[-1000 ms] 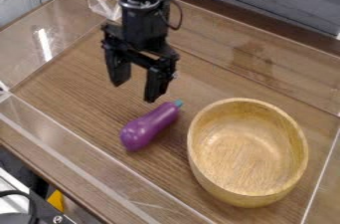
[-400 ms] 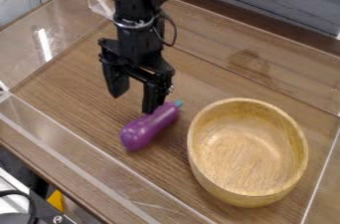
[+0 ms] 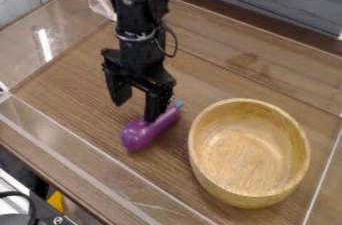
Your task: Put the purple eggplant in the brown bowl
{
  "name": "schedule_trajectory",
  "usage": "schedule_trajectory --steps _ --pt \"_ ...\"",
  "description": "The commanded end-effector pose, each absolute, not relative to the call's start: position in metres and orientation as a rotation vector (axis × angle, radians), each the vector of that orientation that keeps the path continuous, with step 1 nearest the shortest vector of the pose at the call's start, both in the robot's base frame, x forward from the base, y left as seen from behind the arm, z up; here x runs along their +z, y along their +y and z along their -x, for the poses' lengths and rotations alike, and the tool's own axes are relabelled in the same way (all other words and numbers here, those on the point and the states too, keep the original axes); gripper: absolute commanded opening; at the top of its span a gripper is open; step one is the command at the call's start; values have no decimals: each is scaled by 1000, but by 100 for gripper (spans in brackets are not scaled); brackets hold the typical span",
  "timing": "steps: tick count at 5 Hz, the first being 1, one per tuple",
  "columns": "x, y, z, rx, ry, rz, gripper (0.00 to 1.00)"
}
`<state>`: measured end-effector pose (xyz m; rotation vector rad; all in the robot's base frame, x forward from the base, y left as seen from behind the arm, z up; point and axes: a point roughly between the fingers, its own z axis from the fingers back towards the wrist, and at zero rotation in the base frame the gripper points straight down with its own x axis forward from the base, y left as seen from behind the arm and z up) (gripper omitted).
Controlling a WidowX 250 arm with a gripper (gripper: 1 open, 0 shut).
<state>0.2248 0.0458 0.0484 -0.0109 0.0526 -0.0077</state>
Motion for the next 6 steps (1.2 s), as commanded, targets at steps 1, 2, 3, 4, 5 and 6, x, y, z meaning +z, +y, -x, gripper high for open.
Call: schedule_trajectory --steps 1,2,3,4,5,6 --pt "49 50 -230 -6 11 5 100" --pt "43 50 -230 -8 5 6 100" --pt "37 50 -230 -9 -5 3 100" --pt "32 51 -232 -12 -19 -3 100" --pt "28 52 -233 -15 -35 -8 100" --pt "24 52 -233 -18 -50 -12 0"
